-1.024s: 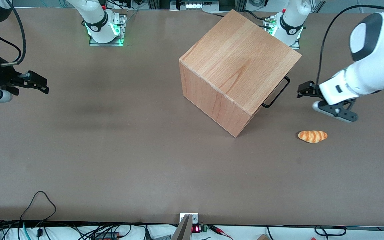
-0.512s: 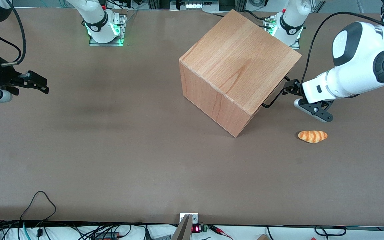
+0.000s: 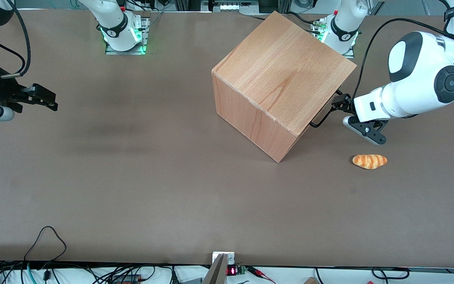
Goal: Open top drawer with left arm
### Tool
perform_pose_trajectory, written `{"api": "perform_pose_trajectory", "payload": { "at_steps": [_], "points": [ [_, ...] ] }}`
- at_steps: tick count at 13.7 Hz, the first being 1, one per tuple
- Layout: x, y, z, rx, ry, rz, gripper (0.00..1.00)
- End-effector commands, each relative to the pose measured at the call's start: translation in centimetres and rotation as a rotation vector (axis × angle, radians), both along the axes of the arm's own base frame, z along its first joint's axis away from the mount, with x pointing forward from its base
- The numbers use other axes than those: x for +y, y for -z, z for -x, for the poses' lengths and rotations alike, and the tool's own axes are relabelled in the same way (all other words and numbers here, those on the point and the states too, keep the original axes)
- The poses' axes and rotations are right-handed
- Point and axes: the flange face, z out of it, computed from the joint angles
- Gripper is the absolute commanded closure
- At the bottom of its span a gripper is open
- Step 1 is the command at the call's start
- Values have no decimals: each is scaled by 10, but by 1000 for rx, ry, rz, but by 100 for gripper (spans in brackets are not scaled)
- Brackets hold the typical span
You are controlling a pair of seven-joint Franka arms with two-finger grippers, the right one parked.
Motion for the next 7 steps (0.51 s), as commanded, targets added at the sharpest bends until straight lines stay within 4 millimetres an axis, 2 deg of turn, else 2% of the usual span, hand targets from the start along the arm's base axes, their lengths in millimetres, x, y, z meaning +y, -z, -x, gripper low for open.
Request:
{"api": "perform_pose_trajectory", "payload": {
  "at_steps": [1,7],
  "points": [
    [0,8,4,2,10,33,0],
    [-8,16,8,8,23,32,0]
  ]
}}
